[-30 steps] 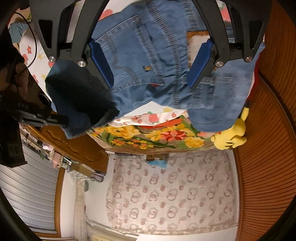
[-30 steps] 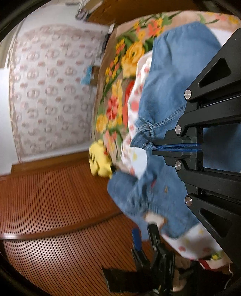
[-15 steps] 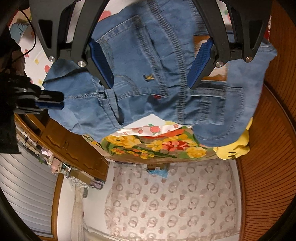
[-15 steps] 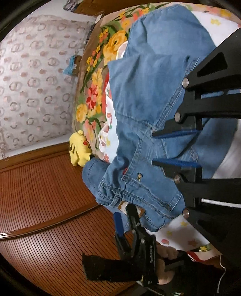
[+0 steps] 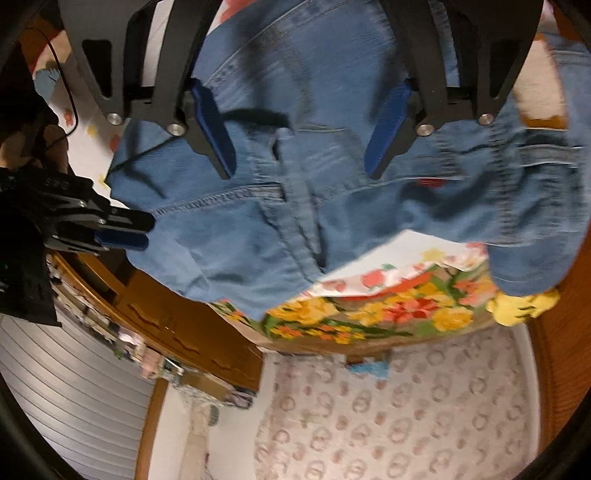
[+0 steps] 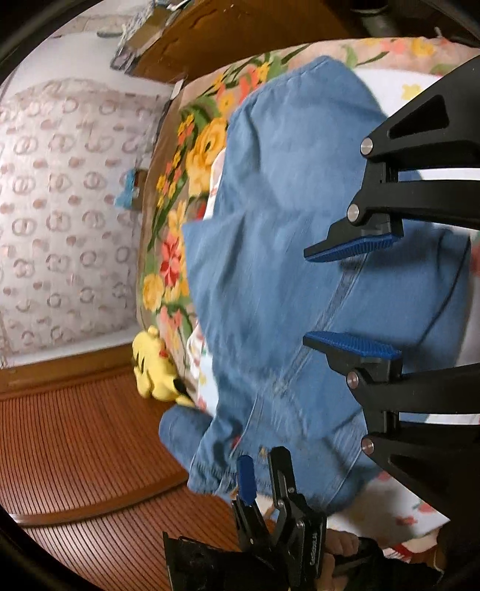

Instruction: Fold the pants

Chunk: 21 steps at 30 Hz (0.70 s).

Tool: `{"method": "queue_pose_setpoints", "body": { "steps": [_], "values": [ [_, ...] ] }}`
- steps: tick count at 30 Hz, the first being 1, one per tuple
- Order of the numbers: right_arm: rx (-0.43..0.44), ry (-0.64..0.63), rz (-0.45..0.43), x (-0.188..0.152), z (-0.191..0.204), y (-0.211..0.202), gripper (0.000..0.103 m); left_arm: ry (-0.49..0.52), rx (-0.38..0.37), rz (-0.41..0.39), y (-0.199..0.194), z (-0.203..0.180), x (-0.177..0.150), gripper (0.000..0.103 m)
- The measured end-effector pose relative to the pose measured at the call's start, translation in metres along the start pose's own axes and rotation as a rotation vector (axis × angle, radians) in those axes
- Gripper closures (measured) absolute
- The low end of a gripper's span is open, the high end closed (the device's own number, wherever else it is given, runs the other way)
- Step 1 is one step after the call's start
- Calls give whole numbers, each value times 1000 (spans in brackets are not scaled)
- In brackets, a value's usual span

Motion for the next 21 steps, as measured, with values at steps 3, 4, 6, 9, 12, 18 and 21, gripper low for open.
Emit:
{"method": "queue_pose_setpoints", "body": {
  "steps": [3,4,6,9,12,18,21],
  "values": [
    [-44,2,17,4,3,8,55,1,-22,34,13,-3,-2,46],
    [-52,4,26,5,3,12,55,3,-28,45,17,-5,-4,51],
    [-56,11,42,9,3,19,54,3,-32,71,24,-6,-7,58],
    [-59,19,60,8,-4,21,54,4,-33,105,33,-8,-13,69],
    [-49,35,62,11,-3,19,54,17,-42,112,33,-13,-16,84],
    [-45,59,49,12,-8,17,54,69,-35,61,6,-29,-10,90],
    [-43,61,37,14,-8,13,54,77,-24,-17,-30,-35,1,91]
  ]
}}
Point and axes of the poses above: each gripper's, at about its wrist camera, not at the fingertips, and y roughly the way its jaws point, z to its left, x to its top, the point moved 6 cm from there along y, roughly the way its jaws point, and after that the axes turned 13 degrees about -x, right-handed, at the moved point
